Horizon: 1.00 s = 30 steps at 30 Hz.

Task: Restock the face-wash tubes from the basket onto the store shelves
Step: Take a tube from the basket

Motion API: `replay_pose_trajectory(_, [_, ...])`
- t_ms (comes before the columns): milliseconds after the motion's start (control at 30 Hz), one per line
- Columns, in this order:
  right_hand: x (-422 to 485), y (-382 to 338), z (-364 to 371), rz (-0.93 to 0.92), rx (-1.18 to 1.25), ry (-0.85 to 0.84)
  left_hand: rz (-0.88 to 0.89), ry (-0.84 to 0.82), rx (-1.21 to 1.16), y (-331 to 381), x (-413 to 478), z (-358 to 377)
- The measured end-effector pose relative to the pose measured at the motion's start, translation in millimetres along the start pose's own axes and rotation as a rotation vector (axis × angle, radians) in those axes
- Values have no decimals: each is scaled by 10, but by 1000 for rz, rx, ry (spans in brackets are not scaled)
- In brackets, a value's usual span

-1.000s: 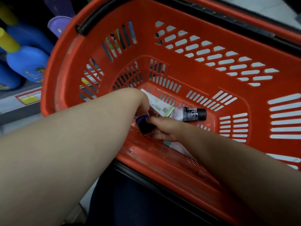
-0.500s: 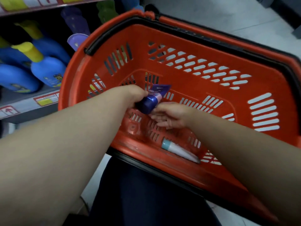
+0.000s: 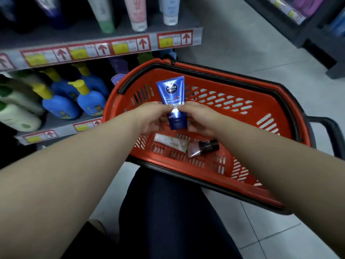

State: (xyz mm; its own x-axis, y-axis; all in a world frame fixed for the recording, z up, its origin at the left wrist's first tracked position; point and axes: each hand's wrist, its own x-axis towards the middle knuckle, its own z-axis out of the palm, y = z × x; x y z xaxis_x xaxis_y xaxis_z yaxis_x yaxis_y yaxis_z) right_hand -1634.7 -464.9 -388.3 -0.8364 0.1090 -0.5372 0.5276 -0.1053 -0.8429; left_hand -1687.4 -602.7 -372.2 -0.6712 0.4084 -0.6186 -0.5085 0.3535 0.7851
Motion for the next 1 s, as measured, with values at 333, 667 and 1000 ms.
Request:
replay_pose_trajectory(333, [-275,-655,363,-107,61,-79,154,18,-152,398,-556,-356])
replay_pose_trajectory(667, [-311,-1191,1071,-264,-39,-190,324,172,-223,612,-1055,-1017])
replay_pose_trajectory(1000, [102,-1635,1835,-394,-121,-198,485,358,-210,861,-980,-1863])
